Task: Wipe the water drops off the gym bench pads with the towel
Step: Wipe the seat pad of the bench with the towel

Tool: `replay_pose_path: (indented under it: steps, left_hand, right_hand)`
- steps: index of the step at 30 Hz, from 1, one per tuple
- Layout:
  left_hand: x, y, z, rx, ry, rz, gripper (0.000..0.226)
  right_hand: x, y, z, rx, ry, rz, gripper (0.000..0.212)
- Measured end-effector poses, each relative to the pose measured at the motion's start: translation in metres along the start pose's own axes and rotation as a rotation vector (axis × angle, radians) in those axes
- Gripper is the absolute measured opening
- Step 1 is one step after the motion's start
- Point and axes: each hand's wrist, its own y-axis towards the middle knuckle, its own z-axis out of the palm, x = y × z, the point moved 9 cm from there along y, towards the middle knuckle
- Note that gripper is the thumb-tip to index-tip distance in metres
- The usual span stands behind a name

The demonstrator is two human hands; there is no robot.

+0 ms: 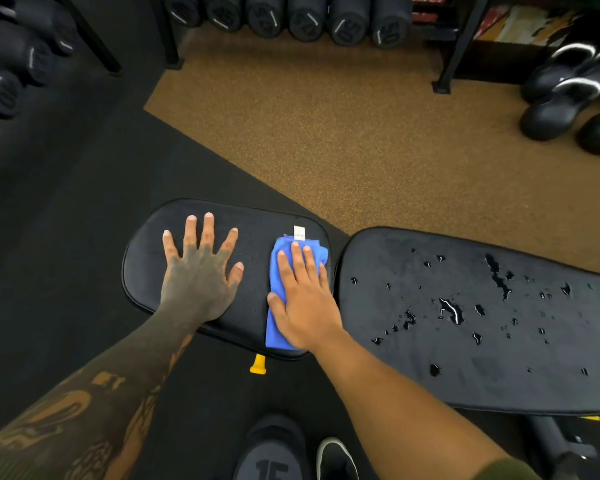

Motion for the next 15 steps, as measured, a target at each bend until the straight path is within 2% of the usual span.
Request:
replay_pose_path:
  steps: [5, 9, 15]
  left_hand:
    - [-0.004, -0.004, 0.002, 0.003, 0.008, 0.011, 0.066]
    - [-0.004, -0.004, 0.004, 0.002, 0.010, 0.008, 0.067]
    - [-0.005, -0.003, 0.003, 0.006, 0.021, 0.003, 0.067]
  right_hand:
    - [-0.038, 0.005, -0.004, 0.008, 0.052, 0.135, 0.067]
    - [-0.035, 0.031, -0.010, 0.005, 0.039, 0.191, 0.064]
    - [0.003, 0.017, -0.007, -0.007, -0.007, -0.019, 0.065]
